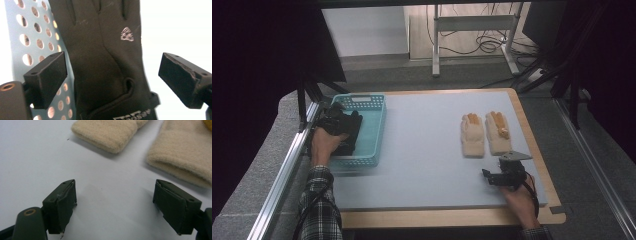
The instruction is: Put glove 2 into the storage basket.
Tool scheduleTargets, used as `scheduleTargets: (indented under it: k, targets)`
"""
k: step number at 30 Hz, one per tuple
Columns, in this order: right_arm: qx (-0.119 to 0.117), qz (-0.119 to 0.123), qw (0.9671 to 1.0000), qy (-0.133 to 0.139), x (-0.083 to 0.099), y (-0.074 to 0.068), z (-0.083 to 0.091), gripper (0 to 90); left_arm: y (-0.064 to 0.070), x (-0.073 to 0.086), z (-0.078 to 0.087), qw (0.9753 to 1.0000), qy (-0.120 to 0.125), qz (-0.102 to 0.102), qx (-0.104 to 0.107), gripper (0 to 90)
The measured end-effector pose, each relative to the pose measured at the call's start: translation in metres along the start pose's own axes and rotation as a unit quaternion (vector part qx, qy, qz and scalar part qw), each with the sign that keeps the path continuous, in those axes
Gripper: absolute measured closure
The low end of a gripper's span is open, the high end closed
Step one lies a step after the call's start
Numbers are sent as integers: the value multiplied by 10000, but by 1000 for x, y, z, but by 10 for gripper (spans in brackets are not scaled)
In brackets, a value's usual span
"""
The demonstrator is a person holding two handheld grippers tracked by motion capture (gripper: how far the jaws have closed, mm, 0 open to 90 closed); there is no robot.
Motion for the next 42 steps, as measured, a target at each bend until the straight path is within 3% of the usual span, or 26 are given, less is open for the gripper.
scheduleTargets:
  k: [2, 6, 7, 9, 14, 16, 17, 18, 21, 24, 25, 26, 27, 28, 29, 30, 31, 32, 33, 36, 37, 38, 39, 40, 41, 42]
  targets:
    - [0, -2, 10000, -1, 0, 0, 0, 185, -1, 0, 2, 10000, 77, 19, 48, 61]
    - [1, -1, 10000, -1, 0, 0, 0, 185, 3, 0, 14, 9977, 464, 180, 455, 45]
    - [2, 0, 10000, -2, 0, 0, 0, 185, 3, 0, 14, 9977, 464, 180, 455, 42]
    - [5, -6, 10000, 2, 0, 0, 0, 185, 10, 0, 22, 9963, 631, 54, 588, 33]
    - [5, -3, 10000, 1, 0, 0, 0, 185, 19, -1, 34, 9949, 848, -209, 513, 19]
    - [7, -4, 10000, 0, 0, 0, 0, 185, 24, -2, 41, 9930, 981, -249, 616, 15]
    - [7, -3, 10000, -1, 0, 0, 0, 185, 30, -3, 49, 9907, 1114, -310, 719, 14]
    - [7, -3, 10000, -1, 0, 0, 0, 185, 30, -3, 49, 9907, 1114, -310, 719, 13]
    - [9, -1, 10000, -1, 0, 0, 0, 185, 42, -4, 59, 9876, 1256, -453, 825, 11]
    - [9, -3, 10000, -1, 0, 0, 0, 185, 60, -3, 73, 9824, 1455, -747, 900, 8]
    - [9, -3, 10000, -1, 0, 0, 0, 185, 60, -3, 73, 9824, 1455, -747, 900, 8]
    - [9, -4, 10000, -2, 0, 0, 0, 185, 68, -3, 80, 9790, 1577, -864, 958, 8]
    - [9, -4, 10000, -2, 0, 0, 0, 185, 68, -3, 80, 9790, 1577, -864, 958, 8]
    - [10, -3, 10000, -2, 0, 0, 0, 185, 77, -2, 88, 9755, 1689, -928, 1056, 8]
    - [10, -3, 10000, -2, 0, 0, 0, 185, 77, -2, 88, 9755, 1689, -928, 1056, 8]
    - [13, -2, 10000, -2, 0, 0, 0, 185, 81, -2, 92, 9736, 1749, -955, 1110, 8]
    - [13, -3, 10000, -1, 0, 0, 0, 185, 90, 0, 99, 9696, 1853, -1009, 1238, 8]
    - [12, -4, 10000, -2, 0, 0, 0, 185, 94, 1, 102, 9674, 1902, -1053, 1298, 9]
    - [12, -4, 10000, -2, 0, 0, 0, 185, 94, 1, 102, 9674, 1902, -1053, 1298, 9]
    - [15, -2, 10000, -2, 0, 0, 0, 185, 111, 8, 110, 9610, 2068, -1172, 1412, 12]
    - [15, -2, 10000, -2, 0, 0, 0, 185, 111, 8, 110, 9610, 2068, -1172, 1412, 13]
    - [14, -2, 10000, -3, 0, 0, 0, 185, 121, 14, 113, 9568, 2161, -1250, 1492, 13]
    - [14, -2, 10000, -3, 0, 0, 0, 185, 121, 14, 113, 9568, 2161, -1250, 1492, 13]
    - [16, 0, 10000, -3, 0, 0, 0, 185, 131, 21, 114, 9531, 2226, -1331, 1560, 13]
    - [15, -5, 10000, -3, 0, 0, 0, 185, 131, 21, 114, 9531, 2226, -1331, 1560, 13]
    - [15, -5, 10000, -3, 0, 0, 0, 185, 136, 25, 115, 9514, 2245, -1383, 1591, 13]
Point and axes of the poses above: each handheld gripper's, and its own axes: z roughly backward along the jaws, x roughly out of its underside, y roughly to its right, the point moved 4 cm from there along -z, roughly forward along the jaws, and after that the axes turned 9 degrees about -x, right-handed, at the moved point
